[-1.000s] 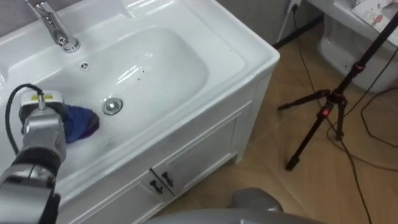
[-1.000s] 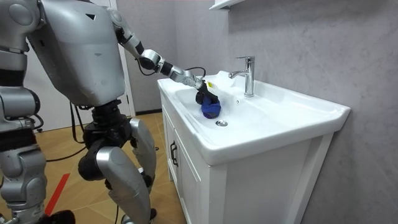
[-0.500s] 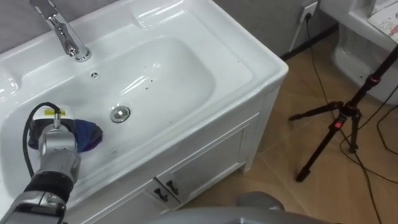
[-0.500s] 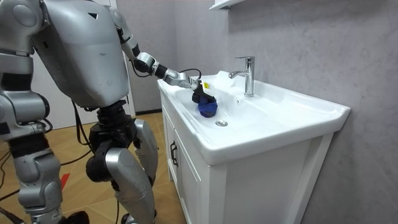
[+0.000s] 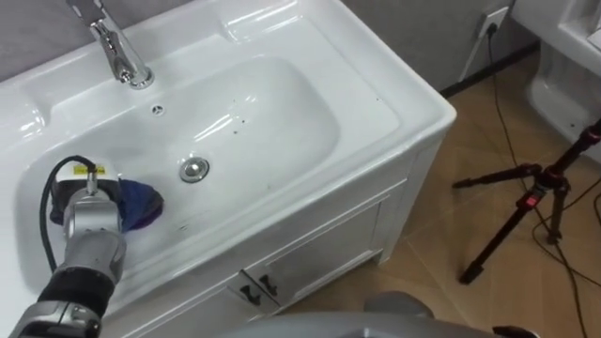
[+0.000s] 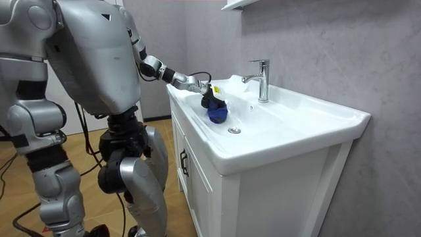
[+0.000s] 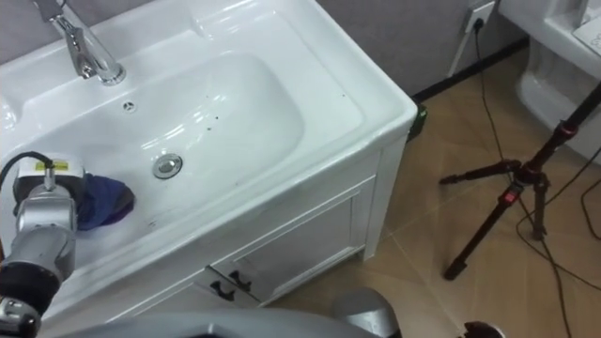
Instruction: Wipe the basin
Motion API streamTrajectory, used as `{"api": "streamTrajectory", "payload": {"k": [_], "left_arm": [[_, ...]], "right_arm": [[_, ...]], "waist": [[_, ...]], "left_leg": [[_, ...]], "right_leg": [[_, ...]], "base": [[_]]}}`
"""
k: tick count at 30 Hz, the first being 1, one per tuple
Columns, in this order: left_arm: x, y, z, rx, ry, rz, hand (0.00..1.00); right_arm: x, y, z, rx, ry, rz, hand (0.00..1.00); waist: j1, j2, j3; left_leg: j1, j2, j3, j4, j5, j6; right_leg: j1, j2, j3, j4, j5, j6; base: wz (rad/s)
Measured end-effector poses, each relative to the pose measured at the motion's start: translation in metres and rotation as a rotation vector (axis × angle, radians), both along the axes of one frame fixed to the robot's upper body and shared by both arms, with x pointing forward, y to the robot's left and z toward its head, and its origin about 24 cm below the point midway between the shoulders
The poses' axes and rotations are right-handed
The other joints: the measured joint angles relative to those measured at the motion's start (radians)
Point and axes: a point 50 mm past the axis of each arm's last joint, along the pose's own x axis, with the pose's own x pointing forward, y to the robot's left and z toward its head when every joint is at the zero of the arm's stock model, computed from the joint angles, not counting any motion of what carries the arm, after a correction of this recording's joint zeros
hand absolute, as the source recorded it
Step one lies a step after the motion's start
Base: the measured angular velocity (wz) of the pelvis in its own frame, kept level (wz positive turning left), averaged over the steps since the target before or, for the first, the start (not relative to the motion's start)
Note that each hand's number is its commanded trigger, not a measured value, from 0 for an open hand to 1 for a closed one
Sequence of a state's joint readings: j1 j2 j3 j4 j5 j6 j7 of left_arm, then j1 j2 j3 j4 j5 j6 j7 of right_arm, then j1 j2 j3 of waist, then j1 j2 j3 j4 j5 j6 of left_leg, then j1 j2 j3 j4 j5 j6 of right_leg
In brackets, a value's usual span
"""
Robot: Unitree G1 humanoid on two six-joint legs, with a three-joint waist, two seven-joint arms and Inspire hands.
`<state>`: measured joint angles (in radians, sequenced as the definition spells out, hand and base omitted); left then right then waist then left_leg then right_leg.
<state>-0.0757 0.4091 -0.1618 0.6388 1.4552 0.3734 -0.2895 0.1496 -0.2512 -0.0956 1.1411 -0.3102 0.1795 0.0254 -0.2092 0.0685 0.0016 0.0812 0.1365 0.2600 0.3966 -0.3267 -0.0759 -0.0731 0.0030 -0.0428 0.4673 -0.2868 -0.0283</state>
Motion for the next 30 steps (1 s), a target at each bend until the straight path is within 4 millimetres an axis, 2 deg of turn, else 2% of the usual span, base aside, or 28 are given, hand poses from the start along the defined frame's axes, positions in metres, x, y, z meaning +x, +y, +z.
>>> {"api": "streamTrajectory", "payload": {"k": [7,10,16,17,20,21,27,28,29,30], "left_arm": [[0.010,0.000,0.007,0.009,-0.050,-0.028,1.00],[0.021,0.003,0.013,0.022,-0.101,-0.054,1.00],[0.048,0.006,0.023,-0.007,-0.223,-0.069,1.00],[0.052,0.007,0.026,-0.016,-0.256,-0.065,1.00],[0.060,0.004,0.032,-0.023,-0.316,-0.076,1.00],[0.063,0.003,0.033,-0.031,-0.338,-0.077,1.00],[0.077,-0.001,0.038,-0.063,-0.422,-0.070,1.00],[0.082,-0.004,0.042,-0.090,-0.451,-0.064,1.00],[0.086,-0.006,0.044,-0.114,-0.479,-0.056,1.00],[0.087,-0.006,0.044,-0.122,-0.489,-0.051,1.00]], "right_arm": [[-0.001,-0.010,0.003,-0.016,-0.026,-0.022,0.00],[0.001,-0.008,0.003,-0.017,-0.053,-0.036,0.00],[0.004,-0.005,0.002,-0.029,-0.094,-0.066,0.00],[0.005,-0.003,0.001,-0.030,-0.098,-0.057,0.00],[0.003,-0.003,0.001,-0.036,-0.098,-0.061,0.00],[0.003,-0.003,0.001,-0.042,-0.097,-0.065,0.00],[0.007,0.001,0.000,-0.028,-0.104,-0.041,0.00],[0.007,0.002,-0.001,-0.026,-0.100,-0.045,0.00],[0.007,0.003,-0.001,-0.022,-0.094,-0.044,0.00],[0.006,0.003,-0.002,-0.021,-0.092,-0.043,0.00]], "waist": [[0.004,-0.009,0.0014],[0.010,-0.024,0.0098],[0.003,-0.042,0.0184],[-0.003,-0.048,0.0221],[-0.009,-0.056,0.0250],[-0.008,-0.058,0.0260],[-0.061,-0.067,0.0341],[-0.069,-0.069,0.0360],[-0.070,-0.079,0.0425],[-0.071,-0.081,0.0434]], "left_leg": [[-0.049,-0.002,0.009,0.020,0.000,0.000],[-0.085,-0.002,0.013,0.046,0.000,0.000],[-0.185,0.006,0.017,0.112,-0.002,0.003],[-0.202,0.007,0.023,0.125,-0.005,0.008],[-0.232,0.007,0.045,0.138,-0.006,0.015],[-0.242,0.007,0.054,0.140,-0.007,0.020],[-0.291,0.005,0.073,0.164,-0.027,0.050],[-0.301,0.006,0.075,0.178,-0.033,0.054],[-0.302,0.006,0.087,0.185,-0.035,0.059],[-0.304,0.008,0.091,0.190,-0.037,0.060]], "right_leg": [[-0.051,-0.005,0.011,0.019,0.001,0.004],[-0.092,-0.006,0.017,0.042,0.002,0.003],[-0.177,-0.005,0.035,0.084,0.013,0.000],[-0.195,-0.007,0.037,0.096,0.014,0.001],[-0.238,-0.013,0.042,0.113,0.018,0.007],[-0.257,-0.011,0.054,0.114,0.023,0.014],[-0.298,-0.013,0.072,0.121,0.052,0.037],[-0.310,-0.015,0.072,0.127,0.058,0.034],[-0.316,-0.021,0.072,0.138,0.061,0.030],[-0.319,-0.021,0.074,0.142,0.061,0.029]], "base": [[-0.01],[-0.04],[-0.03],[0.00],[-0.04],[-0.22],[-0.14],[-0.13],[-0.16],[-0.20]]}}
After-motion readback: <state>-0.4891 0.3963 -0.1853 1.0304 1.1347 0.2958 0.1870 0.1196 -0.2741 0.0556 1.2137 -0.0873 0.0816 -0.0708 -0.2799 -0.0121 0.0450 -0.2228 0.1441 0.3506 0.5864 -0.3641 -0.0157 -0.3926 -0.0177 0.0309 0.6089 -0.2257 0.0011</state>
